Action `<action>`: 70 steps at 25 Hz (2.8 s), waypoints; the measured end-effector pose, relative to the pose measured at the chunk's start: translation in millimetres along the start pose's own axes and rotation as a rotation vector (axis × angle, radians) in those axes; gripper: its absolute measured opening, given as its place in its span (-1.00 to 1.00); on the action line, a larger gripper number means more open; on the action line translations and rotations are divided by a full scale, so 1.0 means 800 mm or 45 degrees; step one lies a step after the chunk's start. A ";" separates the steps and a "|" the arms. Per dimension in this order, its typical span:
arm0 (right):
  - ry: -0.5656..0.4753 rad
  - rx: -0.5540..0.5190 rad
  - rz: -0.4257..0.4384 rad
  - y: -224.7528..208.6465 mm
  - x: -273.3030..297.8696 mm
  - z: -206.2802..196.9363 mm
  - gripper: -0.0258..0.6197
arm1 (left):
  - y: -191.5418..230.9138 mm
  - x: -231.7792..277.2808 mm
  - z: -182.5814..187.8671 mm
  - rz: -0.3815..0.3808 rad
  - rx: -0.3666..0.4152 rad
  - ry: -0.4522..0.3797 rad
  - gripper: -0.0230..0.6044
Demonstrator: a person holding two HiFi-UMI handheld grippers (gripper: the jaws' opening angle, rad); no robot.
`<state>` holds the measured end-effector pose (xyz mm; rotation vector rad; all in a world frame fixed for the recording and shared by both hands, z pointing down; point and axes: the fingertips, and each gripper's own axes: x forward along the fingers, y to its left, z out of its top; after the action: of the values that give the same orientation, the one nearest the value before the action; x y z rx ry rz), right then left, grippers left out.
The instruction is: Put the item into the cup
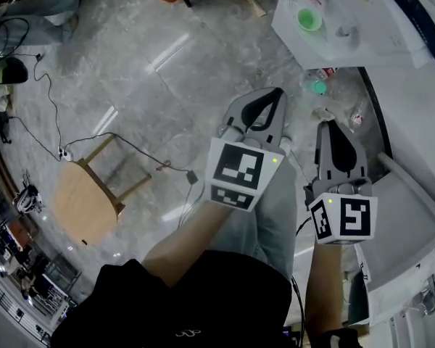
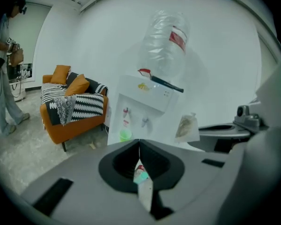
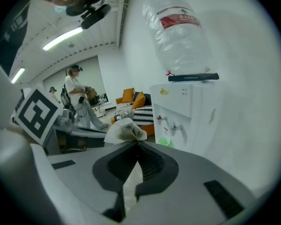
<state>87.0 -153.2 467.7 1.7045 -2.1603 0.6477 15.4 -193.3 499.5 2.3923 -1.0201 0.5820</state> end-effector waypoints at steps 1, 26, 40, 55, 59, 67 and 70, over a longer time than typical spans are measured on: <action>0.004 -0.044 -0.014 -0.003 0.006 -0.005 -0.89 | 0.002 0.005 -0.006 -0.004 0.000 0.005 -0.88; -0.127 -0.336 -0.140 -0.022 0.118 -0.081 -0.89 | 0.038 0.105 -0.114 -0.010 -0.101 0.018 -0.88; -0.266 -0.439 -0.133 -0.019 0.199 -0.051 -0.89 | 0.067 0.095 -0.145 0.050 -0.154 0.102 -0.88; -0.175 -0.384 -0.304 -0.103 0.296 -0.066 -0.89 | 0.091 0.098 -0.166 0.052 -0.149 0.167 -0.88; -0.154 -0.352 -0.334 -0.121 0.317 -0.069 -0.89 | 0.105 0.092 -0.170 0.067 -0.138 0.191 -0.88; -0.151 -0.153 -0.382 -0.165 0.345 -0.073 -0.89 | 0.108 0.093 -0.189 0.004 -0.157 0.270 -0.88; -0.125 -0.165 -0.420 -0.172 0.349 -0.075 -0.89 | 0.110 0.092 -0.196 -0.002 -0.154 0.289 -0.88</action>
<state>151.4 -378.3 681.4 1.9932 -1.8704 0.3349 -34.4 -197.5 687.3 2.1647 -0.9267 0.7501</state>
